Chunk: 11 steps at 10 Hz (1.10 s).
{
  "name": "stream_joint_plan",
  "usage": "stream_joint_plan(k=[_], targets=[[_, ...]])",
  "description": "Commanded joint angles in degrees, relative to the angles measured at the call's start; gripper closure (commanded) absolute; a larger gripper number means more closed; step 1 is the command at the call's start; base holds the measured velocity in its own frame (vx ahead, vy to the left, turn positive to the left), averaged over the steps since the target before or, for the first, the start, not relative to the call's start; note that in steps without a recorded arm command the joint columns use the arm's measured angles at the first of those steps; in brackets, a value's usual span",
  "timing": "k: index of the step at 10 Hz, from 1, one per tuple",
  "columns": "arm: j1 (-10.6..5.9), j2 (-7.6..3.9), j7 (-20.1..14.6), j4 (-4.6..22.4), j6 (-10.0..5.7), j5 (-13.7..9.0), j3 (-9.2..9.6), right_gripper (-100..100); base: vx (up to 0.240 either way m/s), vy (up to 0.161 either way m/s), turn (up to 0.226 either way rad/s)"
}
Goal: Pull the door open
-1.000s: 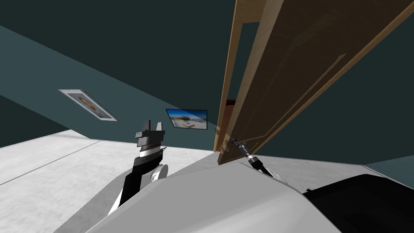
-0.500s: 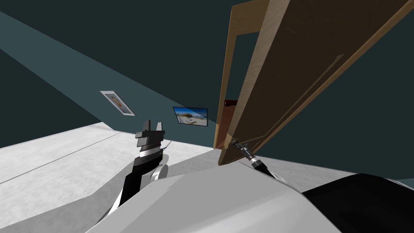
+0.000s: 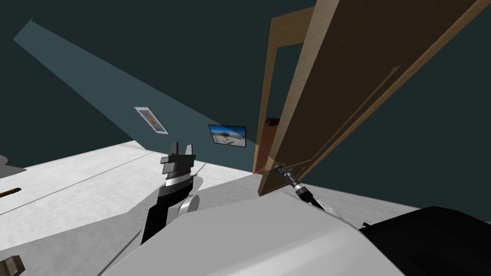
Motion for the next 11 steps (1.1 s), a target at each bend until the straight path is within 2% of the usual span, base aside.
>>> stream_joint_plan(k=[1, 6, 7, 8, 9, 11], targets=[[-1.13, 0.6, 0.92, 0.13, 1.12, -0.59, 0.84, 100, -0.186, -0.06, 0.125], [-5.53, 2.07, 4.05, -0.48, 5.79, -3.53, 3.14, 100, -0.206, -0.084, 0.13], [-6.0, 2.23, 4.38, -0.54, 6.28, -3.84, 3.38, 100, -0.167, -0.104, 0.134], [-7.4, 2.7, 5.38, -0.74, 7.77, -4.78, 4.11, 100, -0.209, -0.104, 0.187], [-7.4, 2.7, 5.38, -0.74, 7.77, -4.78, 4.11, 100, -0.15, -0.068, 0.084], [-9.61, 3.44, 6.95, -1.04, 10.11, -6.25, 5.27, 100, -0.189, -0.11, 0.135]])
